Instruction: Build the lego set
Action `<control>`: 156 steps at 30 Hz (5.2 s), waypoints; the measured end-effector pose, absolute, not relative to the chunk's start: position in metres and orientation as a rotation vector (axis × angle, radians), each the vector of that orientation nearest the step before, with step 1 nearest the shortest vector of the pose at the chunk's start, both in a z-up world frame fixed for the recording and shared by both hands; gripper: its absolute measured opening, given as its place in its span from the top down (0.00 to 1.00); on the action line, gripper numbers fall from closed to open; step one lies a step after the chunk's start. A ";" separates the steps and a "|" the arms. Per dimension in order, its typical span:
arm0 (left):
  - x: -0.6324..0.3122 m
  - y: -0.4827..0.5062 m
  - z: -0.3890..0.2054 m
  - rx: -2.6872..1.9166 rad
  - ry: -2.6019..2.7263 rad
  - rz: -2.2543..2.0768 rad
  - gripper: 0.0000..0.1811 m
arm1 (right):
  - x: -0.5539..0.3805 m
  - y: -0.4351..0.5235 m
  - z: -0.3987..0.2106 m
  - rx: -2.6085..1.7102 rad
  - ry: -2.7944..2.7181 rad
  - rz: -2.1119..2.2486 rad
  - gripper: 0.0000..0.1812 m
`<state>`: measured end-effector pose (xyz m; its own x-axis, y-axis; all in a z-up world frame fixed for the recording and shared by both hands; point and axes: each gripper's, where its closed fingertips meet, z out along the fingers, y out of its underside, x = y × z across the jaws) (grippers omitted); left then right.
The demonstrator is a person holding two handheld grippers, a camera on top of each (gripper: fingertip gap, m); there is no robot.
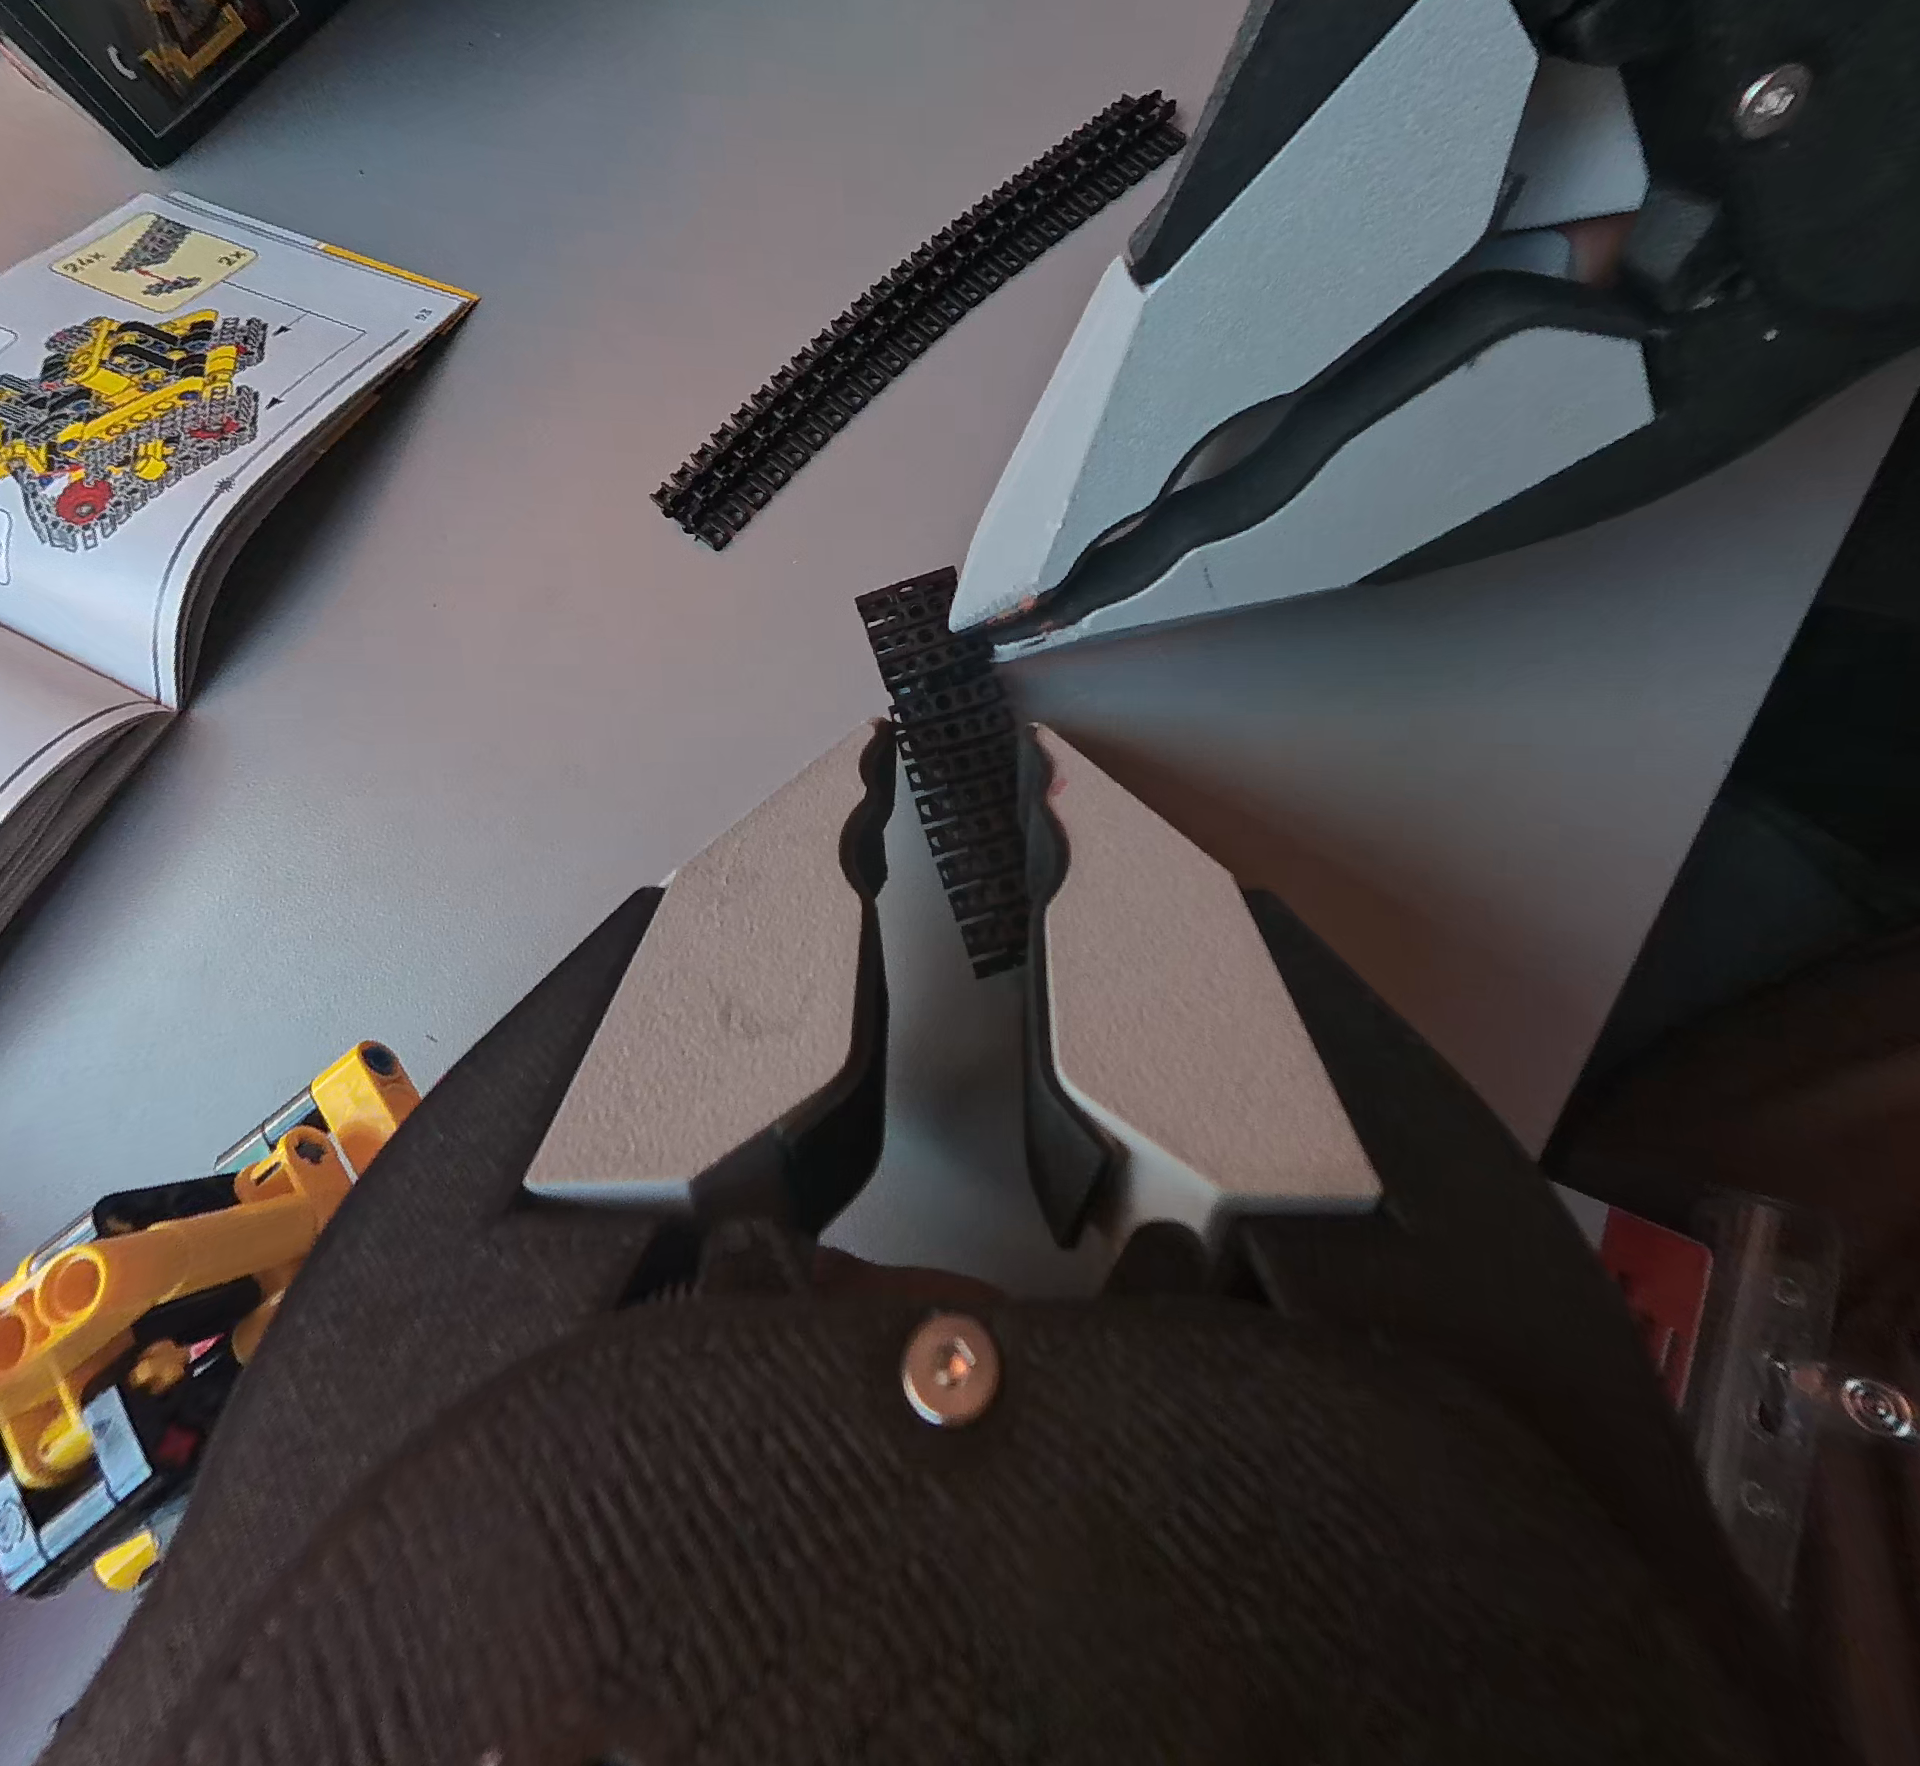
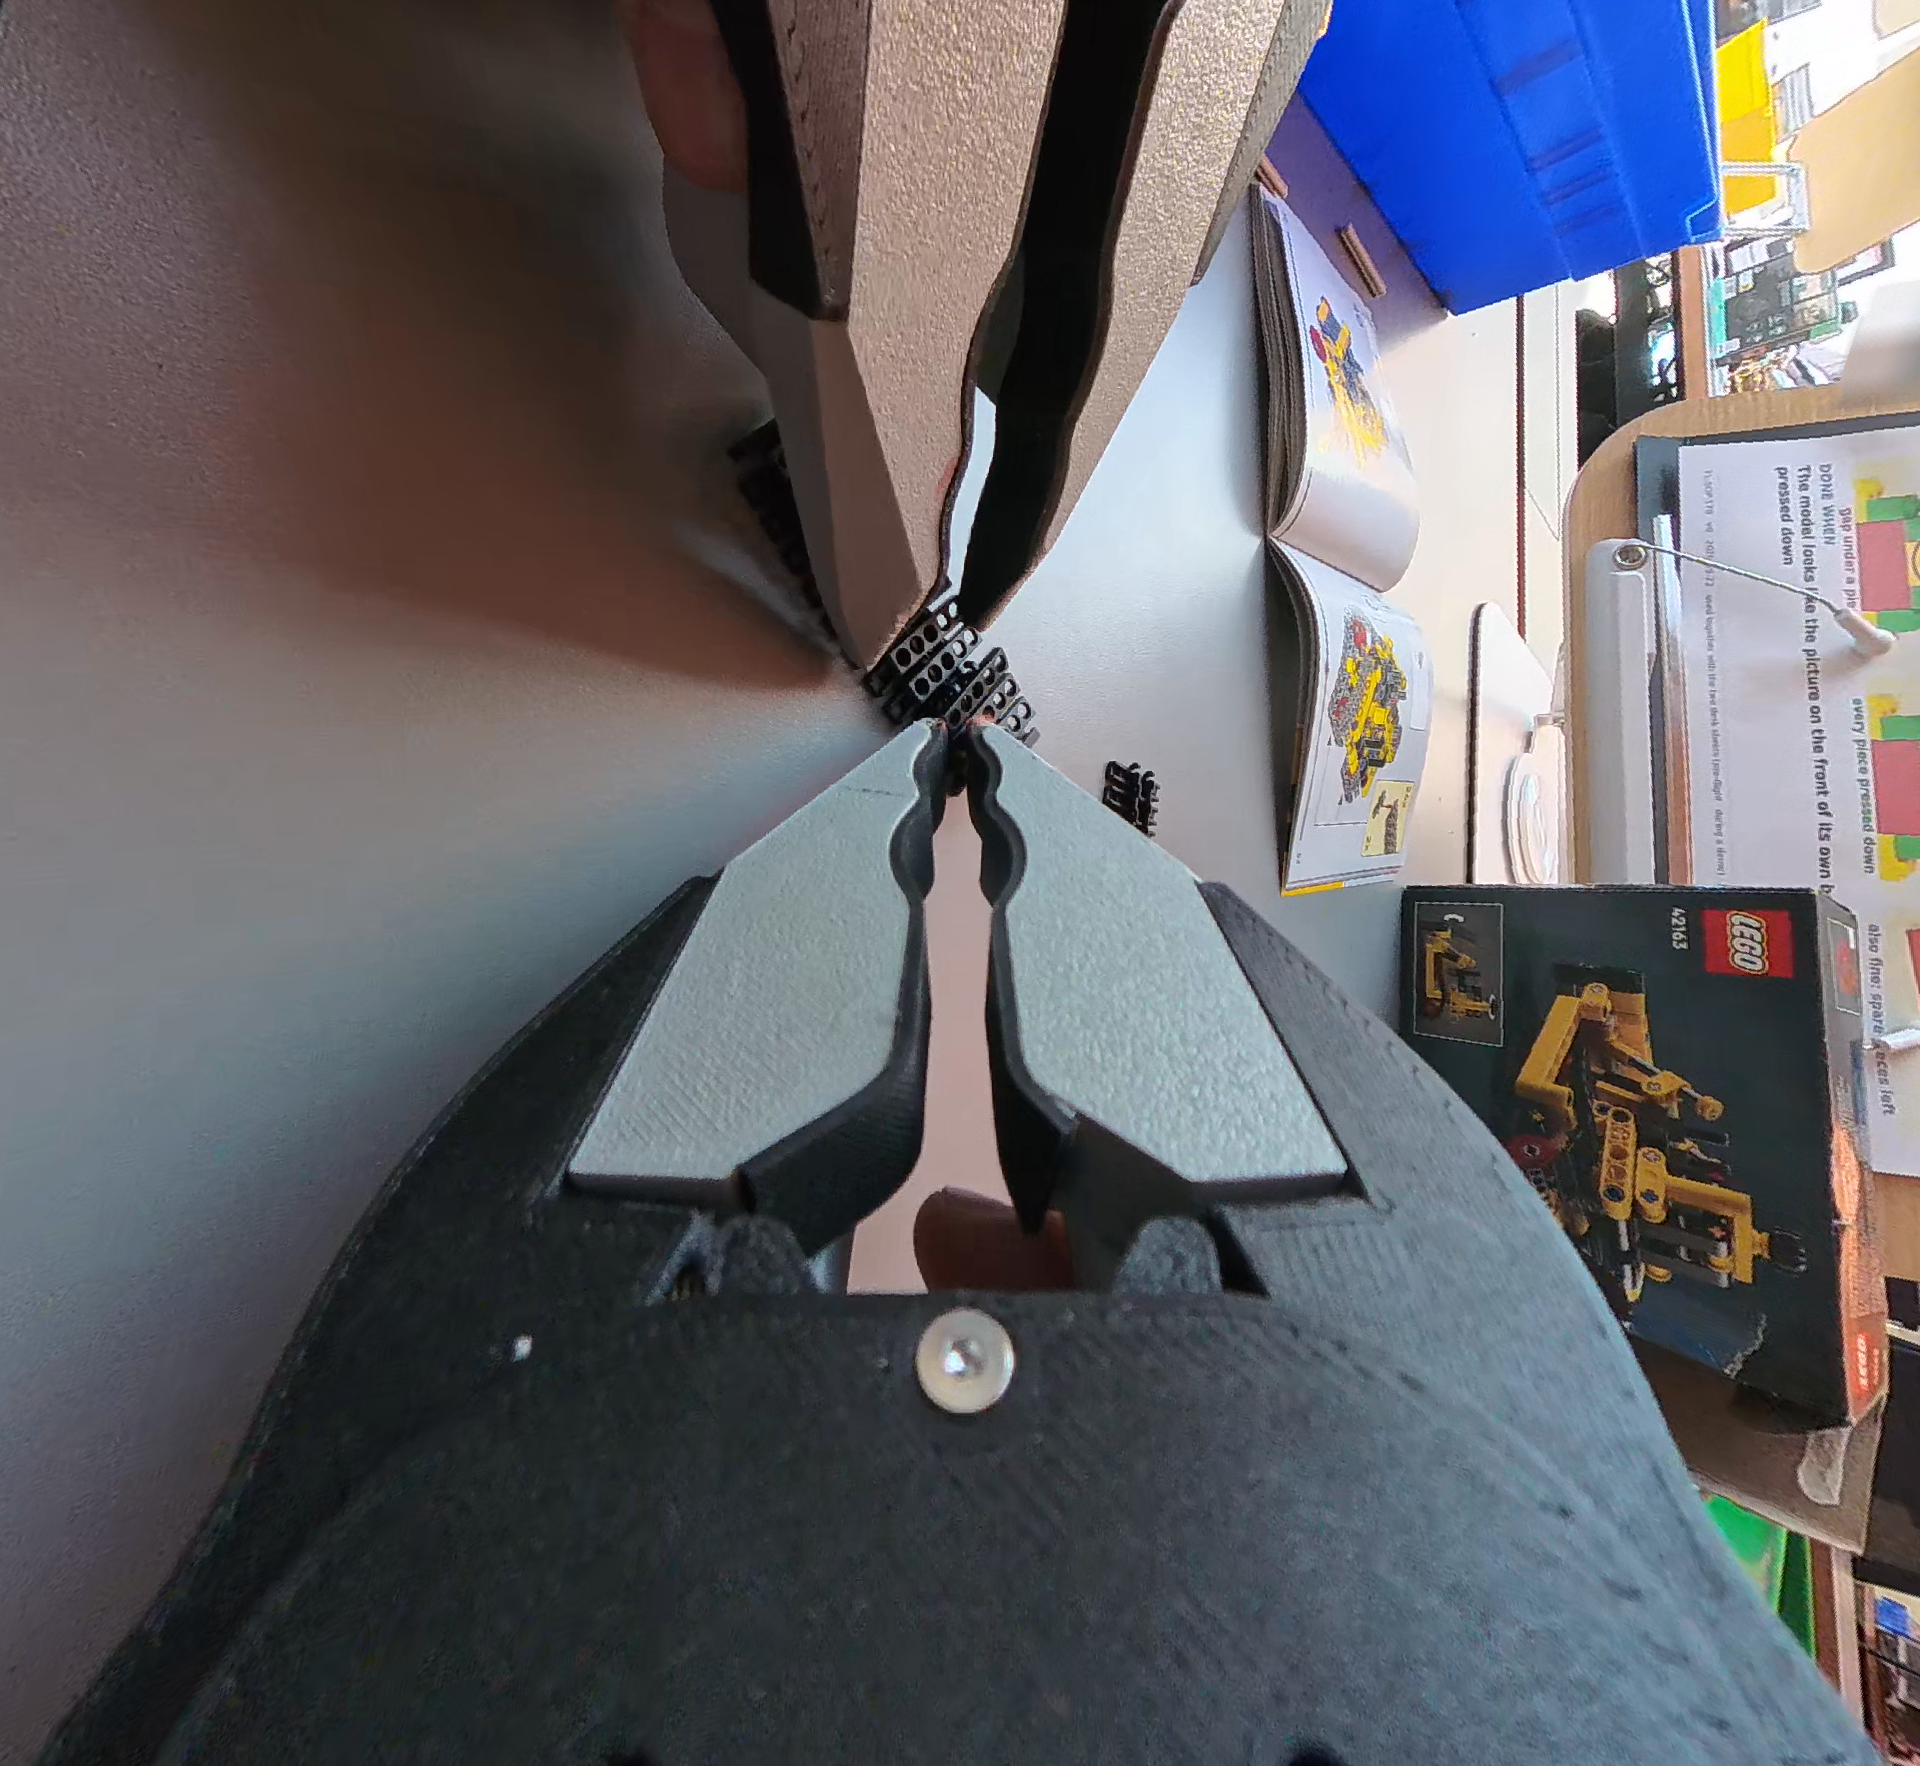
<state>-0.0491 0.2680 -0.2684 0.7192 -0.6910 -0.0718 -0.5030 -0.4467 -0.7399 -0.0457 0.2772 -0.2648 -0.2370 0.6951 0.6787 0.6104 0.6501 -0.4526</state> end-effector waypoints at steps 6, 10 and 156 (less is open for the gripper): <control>-0.049 0.268 -0.268 -2.140 0.902 -0.299 0.89 | -0.046 0.276 -0.266 -1.002 -1.942 0.096 1.00; -0.049 0.269 -0.268 -2.140 0.901 -0.299 0.89 | -0.046 0.277 -0.266 -1.001 -1.943 0.082 1.00; -0.144 0.229 -0.246 -2.028 0.431 0.002 0.89 | -0.147 0.297 -0.253 -1.066 -1.734 0.240 0.84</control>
<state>-0.1442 0.2286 -0.2456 0.9360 -0.3003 -0.1836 -0.3021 -0.4177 -0.8569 -0.1468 0.2972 -0.2527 -0.0651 0.7466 0.6620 0.5390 0.5847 -0.6064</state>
